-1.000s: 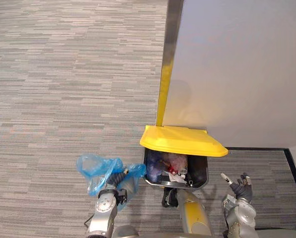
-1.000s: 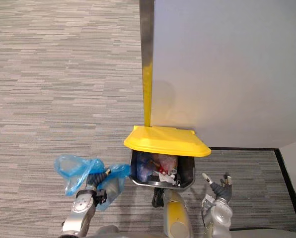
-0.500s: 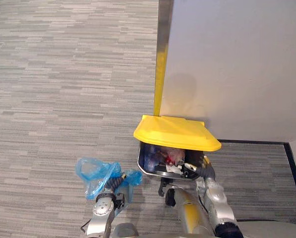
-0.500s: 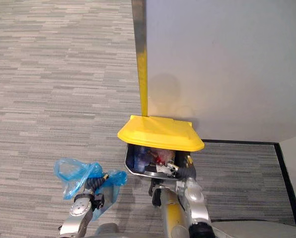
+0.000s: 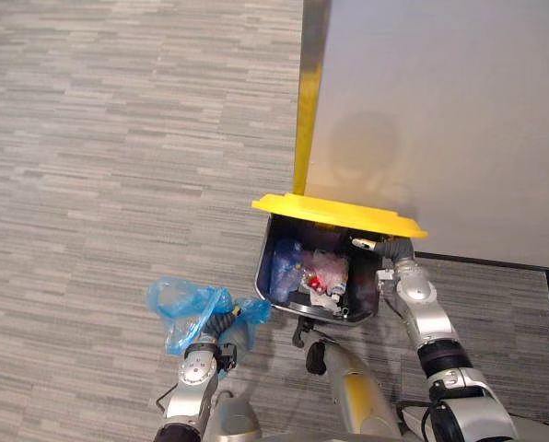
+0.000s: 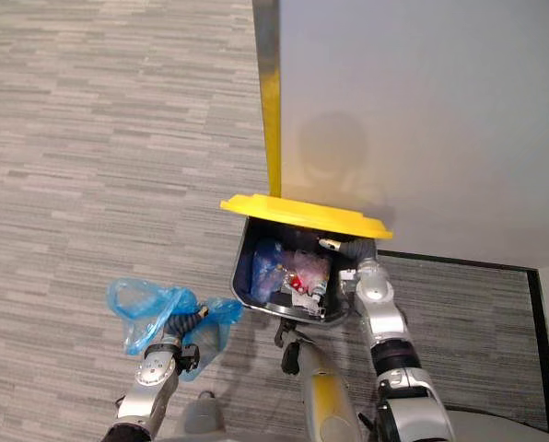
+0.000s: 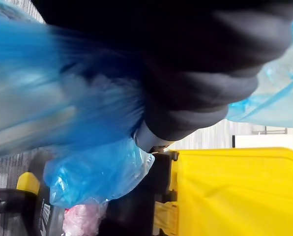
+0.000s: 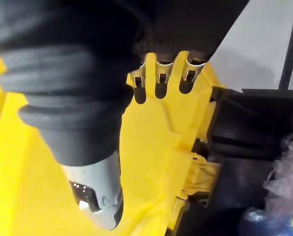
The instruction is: Gather rubbish on tea table into small bin, then transfer packed bag to large trash can.
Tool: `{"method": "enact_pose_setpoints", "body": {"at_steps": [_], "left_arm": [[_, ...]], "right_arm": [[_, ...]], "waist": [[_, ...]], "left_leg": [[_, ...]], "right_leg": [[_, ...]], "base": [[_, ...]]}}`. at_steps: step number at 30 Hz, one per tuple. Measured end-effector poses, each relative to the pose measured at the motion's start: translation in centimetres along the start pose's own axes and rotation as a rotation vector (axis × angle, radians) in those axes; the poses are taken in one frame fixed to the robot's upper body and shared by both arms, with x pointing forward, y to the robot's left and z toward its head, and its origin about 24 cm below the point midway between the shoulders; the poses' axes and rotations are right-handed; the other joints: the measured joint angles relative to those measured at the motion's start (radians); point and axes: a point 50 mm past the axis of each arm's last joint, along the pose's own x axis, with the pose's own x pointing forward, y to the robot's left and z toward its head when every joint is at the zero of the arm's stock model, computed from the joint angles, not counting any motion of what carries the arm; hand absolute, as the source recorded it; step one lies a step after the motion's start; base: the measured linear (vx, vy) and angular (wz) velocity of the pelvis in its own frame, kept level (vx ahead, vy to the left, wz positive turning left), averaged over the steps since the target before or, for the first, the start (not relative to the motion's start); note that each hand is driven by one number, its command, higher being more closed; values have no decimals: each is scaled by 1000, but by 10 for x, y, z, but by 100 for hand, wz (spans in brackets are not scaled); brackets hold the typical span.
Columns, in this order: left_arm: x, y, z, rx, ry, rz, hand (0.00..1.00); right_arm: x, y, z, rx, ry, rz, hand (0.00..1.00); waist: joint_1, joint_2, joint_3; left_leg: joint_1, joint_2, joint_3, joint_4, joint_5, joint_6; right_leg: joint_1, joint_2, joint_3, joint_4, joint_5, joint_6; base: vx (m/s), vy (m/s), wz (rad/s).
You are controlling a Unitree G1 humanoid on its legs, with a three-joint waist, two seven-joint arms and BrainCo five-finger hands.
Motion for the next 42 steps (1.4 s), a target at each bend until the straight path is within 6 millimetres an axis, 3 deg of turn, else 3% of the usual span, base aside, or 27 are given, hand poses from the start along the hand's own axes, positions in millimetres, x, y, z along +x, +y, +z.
{"method": "enact_pose_setpoints", "body": {"at_steps": [1, 2, 4, 5, 8, 9, 10, 11, 12, 13, 15, 17, 20, 26, 28, 35, 42], "left_arm": [[1, 0, 2, 0, -6, 0, 100], [3, -1, 8, -10, -32, -6, 100], [6, -6, 16, -18, -60, -28, 100], [6, -8, 18, -11, -69, -40, 100], [10, -18, 35, 7, -136, -102, 100], [11, -21, 40, 11, -153, -119, 100], [16, -25, 52, 9, -198, -144, 100], [17, -26, 56, 13, -213, -154, 100], [15, -25, 60, 5, -232, -155, 100], [14, -29, 65, -11, -252, -164, 100], [18, -38, 80, 17, -304, -213, 100], [22, -53, 96, 39, -359, -271, 100], [26, -71, 120, 65, -437, -333, 100], [42, -82, 156, 130, -525, -329, 100], [50, -84, 168, 167, -542, -309, 100], [74, -74, 209, 286, -588, -235, 100], [93, -58, 198, 357, -471, -175, 100]], "right_arm": [[3, -3, 4, -21, -12, 3, 0], [6, -4, 11, -27, -37, 7, 0], [7, -6, 13, -39, -42, 10, 0], [6, -5, 12, -37, -42, 15, 0], [7, -11, 16, -55, -60, 12, 0], [8, -12, 19, -56, -70, 11, 0], [12, -14, 27, -46, -93, 8, 0], [12, -15, 27, -49, -94, 8, 0], [13, -11, 29, -60, -99, 25, 0], [16, -8, 36, -58, -124, 42, 0], [19, -6, 45, -55, -153, 52, 0], [19, -5, 47, -55, -157, 56, 0], [21, 1, 52, -59, -173, 77, 0], [26, 7, 68, -66, -216, 96, 0], [28, 12, 77, -85, -240, 114, 0], [39, 20, 151, -166, -452, 152, 0], [36, 26, 180, -189, -550, 176, 0]], "waist": [[-3, -7, 9], [-1, -7, 9], [5, -18, 15], [-1, -20, 16], [-9, -35, 25], [4, -28, 28], [-5, -9, 49], [-25, -22, 54], [-25, -35, 51], [-12, -23, 48], [-3, -23, 49], [-7, -24, 49], [-27, -26, 50], [-33, -31, 53], [-37, -38, 57], [-62, -51, 143], [-83, -50, 165]], "left_leg": [[5, 1, -18, 3, 15, -45], [-61, -7, -13, 86, 7, -53], [-121, -71, -5, 199, -3, -41], [-124, -80, 11, 210, -12, -28], [-116, -82, 17, 193, -29, -14], [-125, -62, 10, 182, -28, -7], [-129, -31, 18, 165, -21, -17], [-131, -52, 6, 159, -10, -34], [-127, -61, -7, 162, 2, -63], [-147, -55, -17, 178, 2, -62], [-180, -53, -16, 197, 6, -58], [-182, -54, -14, 196, 6, -58], [-187, -55, -2, 207, 7, -59], [-198, -70, 38, 234, 8, -61], [-204, -75, 51, 239, 7, -60], [-277, -86, 118, 320, -32, -33], [-355, -92, 133, 375, -53, -18]], "right_leg": [[7, 7, 43, 7, -48, -18], [11, 14, 33, -48, -33, 3], [58, 17, -1, -158, -1, 38], [74, 19, -11, -175, 1, 37], [107, 24, -22, -204, 18, 35], [105, 29, -33, -205, -4, 77], [41, 16, 21, -12, -27, -6], [44, 5, 109, 52, -17, -31], [89, -10, 115, -28, 25, -14], [98, 7, 105, -75, 41, 0], [105, 19, 72, -144, 97, 6], [115, 18, 66, -166, 115, -7], [136, 17, 69, -189, 135, 4], [136, 14, 107, -224, 185, -3], [125, 11, 121, -224, 194, -3], [50, 11, 191, -221, 231, 16], [-23, 7, 211, -220, 248, 25]], "base": [[19, -97, 39], [-9, -44, 34], [-79, -29, 7], [-101, -13, 17], [-96, -1, 21], [-104, -68, 17], [-66, -67, 44], [-24, -110, 62], [19, -51, 27], [17, -56, -13], [-13, -24, -23], [0, 0, 0], [-23, 48, -1], [-7, 87, -17], [13, 93, -15], [-18, 94, -28], [2, 69, -9]]}}
